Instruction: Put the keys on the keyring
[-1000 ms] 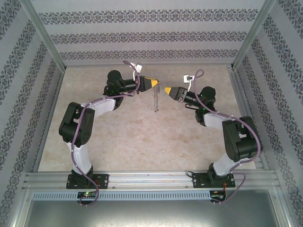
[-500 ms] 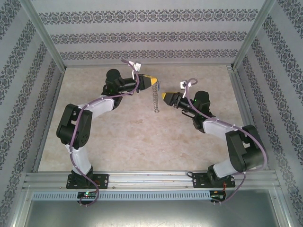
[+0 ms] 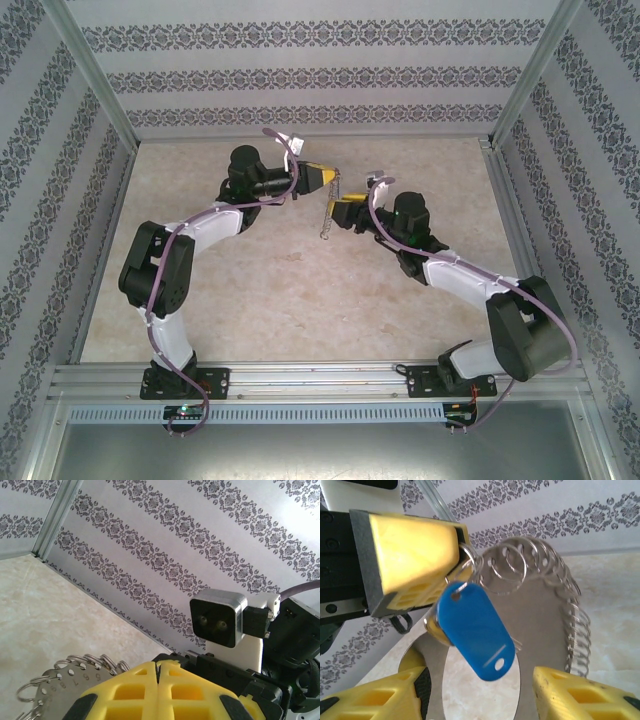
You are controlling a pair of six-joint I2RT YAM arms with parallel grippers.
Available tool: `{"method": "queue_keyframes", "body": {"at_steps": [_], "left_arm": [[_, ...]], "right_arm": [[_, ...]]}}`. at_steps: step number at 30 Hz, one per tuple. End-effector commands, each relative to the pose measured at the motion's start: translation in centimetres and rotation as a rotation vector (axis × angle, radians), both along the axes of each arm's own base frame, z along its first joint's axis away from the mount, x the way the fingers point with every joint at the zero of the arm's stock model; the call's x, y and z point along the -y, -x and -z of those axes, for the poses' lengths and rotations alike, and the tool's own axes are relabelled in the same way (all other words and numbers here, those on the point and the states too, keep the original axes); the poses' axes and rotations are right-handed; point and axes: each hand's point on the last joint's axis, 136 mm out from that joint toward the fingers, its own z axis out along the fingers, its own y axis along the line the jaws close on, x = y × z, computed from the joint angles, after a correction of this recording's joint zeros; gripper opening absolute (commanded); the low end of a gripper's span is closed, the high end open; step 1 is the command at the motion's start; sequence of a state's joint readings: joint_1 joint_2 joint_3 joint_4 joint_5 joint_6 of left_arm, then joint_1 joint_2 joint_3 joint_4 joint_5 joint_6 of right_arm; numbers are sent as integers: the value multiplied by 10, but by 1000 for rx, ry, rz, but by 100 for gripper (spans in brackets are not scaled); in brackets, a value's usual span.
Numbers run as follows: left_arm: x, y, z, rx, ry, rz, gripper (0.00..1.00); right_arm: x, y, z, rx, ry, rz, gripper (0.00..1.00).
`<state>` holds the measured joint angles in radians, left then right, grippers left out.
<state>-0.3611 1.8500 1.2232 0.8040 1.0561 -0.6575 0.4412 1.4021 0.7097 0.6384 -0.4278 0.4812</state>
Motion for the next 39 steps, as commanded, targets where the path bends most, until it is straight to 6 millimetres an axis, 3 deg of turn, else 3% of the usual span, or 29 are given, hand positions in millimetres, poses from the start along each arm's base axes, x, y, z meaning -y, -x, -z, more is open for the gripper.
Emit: {"method": "queue_keyframes", "body": {"at_steps": [1, 7, 25, 39], "left_arm": [[2, 9, -30, 94, 15, 6, 0], [4, 10, -29, 93, 13, 5, 0], [2, 10, -30, 96, 2, -5, 0], [1, 11, -34, 117, 1, -25, 0]], "right_arm": [[4, -9, -22, 84, 18, 50, 57], [3, -13, -25, 98, 32, 56, 51], [-7, 14, -16, 128, 109, -50, 0], [-14, 24, 3, 84, 135, -102, 0]]}}
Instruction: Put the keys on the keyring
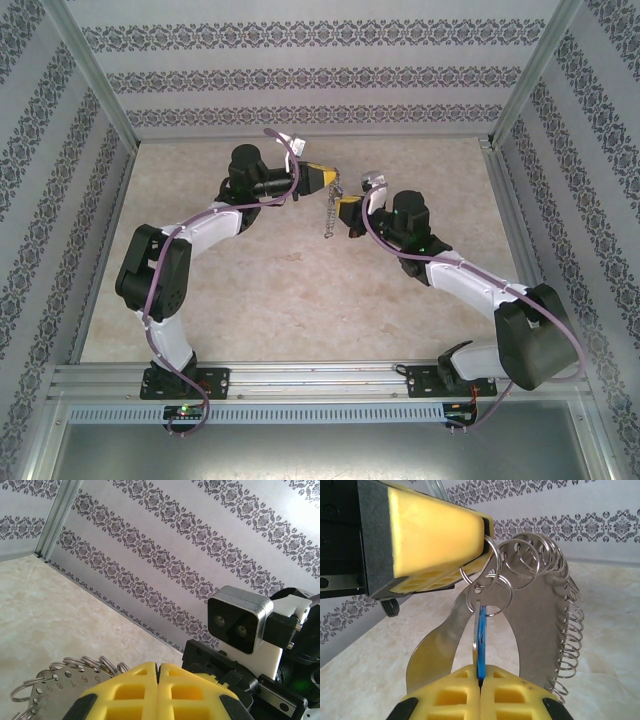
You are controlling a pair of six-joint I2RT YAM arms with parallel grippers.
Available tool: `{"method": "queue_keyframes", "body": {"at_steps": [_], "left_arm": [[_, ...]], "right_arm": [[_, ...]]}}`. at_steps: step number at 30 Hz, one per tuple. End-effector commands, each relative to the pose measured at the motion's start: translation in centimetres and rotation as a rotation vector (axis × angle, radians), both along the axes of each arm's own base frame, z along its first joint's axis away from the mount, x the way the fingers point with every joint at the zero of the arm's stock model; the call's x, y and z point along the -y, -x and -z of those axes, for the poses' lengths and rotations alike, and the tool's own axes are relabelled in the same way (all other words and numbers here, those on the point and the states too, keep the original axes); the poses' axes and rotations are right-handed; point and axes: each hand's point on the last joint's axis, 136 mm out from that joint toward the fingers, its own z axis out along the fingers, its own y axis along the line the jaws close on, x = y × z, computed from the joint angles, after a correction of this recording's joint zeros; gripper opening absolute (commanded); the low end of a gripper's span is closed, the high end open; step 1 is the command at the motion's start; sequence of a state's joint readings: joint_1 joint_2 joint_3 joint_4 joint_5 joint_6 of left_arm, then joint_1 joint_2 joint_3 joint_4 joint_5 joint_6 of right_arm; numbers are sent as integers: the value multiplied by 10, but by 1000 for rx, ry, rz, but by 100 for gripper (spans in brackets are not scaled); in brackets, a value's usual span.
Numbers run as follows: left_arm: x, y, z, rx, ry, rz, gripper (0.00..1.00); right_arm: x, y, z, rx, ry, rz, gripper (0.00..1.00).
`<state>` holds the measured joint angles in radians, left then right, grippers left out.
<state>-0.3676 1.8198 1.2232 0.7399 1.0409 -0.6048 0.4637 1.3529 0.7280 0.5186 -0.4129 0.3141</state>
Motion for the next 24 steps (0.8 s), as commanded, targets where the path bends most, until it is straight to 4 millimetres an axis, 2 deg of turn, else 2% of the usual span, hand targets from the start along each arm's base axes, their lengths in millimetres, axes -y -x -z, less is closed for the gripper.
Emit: {"method": "queue_keyframes", "body": {"at_steps": [1, 8, 13, 17, 18, 24], "left_arm": [[0, 7, -30, 101, 24, -13, 0], [1, 8, -28, 100, 22, -13, 0], [1, 8, -27, 99, 21, -12, 0], [1, 9, -26, 100, 21, -14, 0], [1, 9, -26, 101, 21, -14, 0], [1, 9, -25, 104, 23, -13, 0]], "right_arm": [[-14, 14, 4, -3, 7, -77, 0], [-27, 19, -3, -7, 1, -155, 0], [-29, 19, -2, -15, 7, -167, 0], [-17, 17, 0, -36, -11, -137, 29], [-12, 17, 0, -41, -20, -128, 33], [16, 20, -16, -42, -93, -85, 35]]}}
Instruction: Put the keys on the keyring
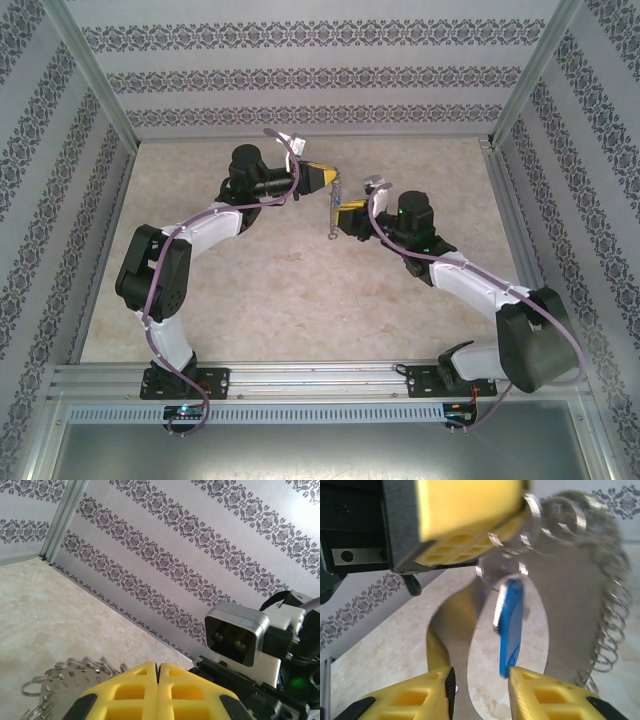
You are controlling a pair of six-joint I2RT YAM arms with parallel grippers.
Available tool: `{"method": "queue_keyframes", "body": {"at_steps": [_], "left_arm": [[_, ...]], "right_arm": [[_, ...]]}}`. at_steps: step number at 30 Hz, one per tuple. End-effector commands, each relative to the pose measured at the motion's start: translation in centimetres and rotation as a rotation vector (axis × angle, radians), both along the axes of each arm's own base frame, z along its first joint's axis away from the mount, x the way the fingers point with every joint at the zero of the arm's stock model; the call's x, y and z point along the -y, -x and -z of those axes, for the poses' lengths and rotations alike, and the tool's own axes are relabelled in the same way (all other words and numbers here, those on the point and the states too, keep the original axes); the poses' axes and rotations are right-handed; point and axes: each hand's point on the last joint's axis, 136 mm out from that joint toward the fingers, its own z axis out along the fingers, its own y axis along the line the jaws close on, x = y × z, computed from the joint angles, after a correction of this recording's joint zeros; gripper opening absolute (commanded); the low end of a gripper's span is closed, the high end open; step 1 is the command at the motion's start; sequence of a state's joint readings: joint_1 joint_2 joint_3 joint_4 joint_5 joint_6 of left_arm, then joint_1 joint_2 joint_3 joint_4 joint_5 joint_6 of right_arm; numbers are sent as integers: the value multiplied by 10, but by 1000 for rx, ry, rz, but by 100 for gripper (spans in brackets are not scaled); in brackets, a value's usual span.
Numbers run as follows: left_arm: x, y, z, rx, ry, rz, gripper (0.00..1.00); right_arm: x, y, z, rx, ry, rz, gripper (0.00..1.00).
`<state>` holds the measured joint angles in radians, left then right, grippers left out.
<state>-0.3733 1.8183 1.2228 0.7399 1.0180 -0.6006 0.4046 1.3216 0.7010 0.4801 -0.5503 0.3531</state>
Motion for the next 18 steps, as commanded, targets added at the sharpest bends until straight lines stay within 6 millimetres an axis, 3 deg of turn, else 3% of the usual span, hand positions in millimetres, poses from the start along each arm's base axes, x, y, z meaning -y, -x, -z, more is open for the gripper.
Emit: {"method": "queue_keyframes", "body": {"at_steps": [1, 8, 18], "left_arm": [[-1, 11, -24, 99, 21, 3, 0], [-2, 11, -23, 98, 31, -8, 0], [-6, 8, -21, 84, 55, -57, 0]], "right_arm": [[10, 7, -27, 36, -71, -5, 35], [27, -12, -59, -10, -227, 81, 44], [27, -43, -87, -61, -478, 89, 42]]}}
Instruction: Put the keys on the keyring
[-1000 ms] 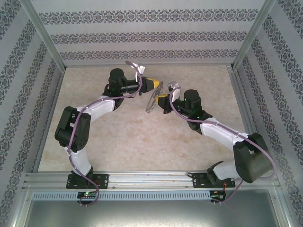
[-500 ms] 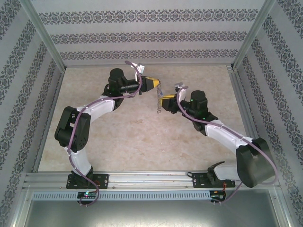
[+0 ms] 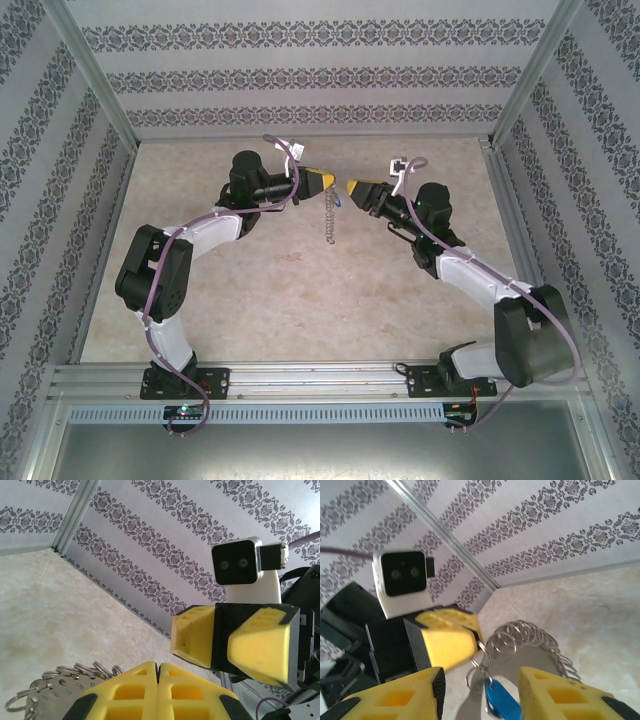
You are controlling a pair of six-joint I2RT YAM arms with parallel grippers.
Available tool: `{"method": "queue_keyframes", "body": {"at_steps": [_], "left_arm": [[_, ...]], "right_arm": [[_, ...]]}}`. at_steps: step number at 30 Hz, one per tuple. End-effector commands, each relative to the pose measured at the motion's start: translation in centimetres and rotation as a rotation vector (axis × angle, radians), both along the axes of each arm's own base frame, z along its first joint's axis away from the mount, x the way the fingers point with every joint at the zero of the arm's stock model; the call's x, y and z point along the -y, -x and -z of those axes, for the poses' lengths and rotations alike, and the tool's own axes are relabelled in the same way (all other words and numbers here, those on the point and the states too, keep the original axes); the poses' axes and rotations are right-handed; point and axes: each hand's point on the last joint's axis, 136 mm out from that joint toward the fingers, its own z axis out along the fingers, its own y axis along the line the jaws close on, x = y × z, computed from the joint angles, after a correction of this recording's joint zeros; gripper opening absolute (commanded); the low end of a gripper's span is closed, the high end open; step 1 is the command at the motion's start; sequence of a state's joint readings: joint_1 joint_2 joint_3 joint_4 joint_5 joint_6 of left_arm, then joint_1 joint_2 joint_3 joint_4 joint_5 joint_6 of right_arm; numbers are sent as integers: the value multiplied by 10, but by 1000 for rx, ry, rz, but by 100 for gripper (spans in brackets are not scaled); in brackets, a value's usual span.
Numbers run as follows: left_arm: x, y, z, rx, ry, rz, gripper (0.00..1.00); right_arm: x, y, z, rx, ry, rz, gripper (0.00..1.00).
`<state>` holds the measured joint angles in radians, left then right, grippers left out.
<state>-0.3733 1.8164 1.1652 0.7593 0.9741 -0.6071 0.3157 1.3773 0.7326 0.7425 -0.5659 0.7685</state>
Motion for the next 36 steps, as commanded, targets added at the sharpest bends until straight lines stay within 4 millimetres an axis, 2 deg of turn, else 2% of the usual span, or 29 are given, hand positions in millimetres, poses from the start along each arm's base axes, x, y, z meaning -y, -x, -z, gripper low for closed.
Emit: {"method": "queue_keyframes", "body": {"at_steps": [1, 6, 15, 23, 36], "left_arm": [[-3, 10, -40, 123, 66, -20, 0], [-5, 6, -42, 107, 100, -48, 0], [-9, -3, -39, 48, 140, -98, 0], [-8, -9, -36, 7, 195, -99, 0], [-8, -14, -36, -18, 224, -100, 0]], "right_arm": [[2, -10, -39, 59, -172, -13, 42], [-3, -23, -38, 35, -307, -65, 36], [-8, -36, -21, -1, -390, -73, 34], [-20, -34, -20, 2, -382, -98, 30], [-33, -34, -18, -8, -383, -129, 30]]}}
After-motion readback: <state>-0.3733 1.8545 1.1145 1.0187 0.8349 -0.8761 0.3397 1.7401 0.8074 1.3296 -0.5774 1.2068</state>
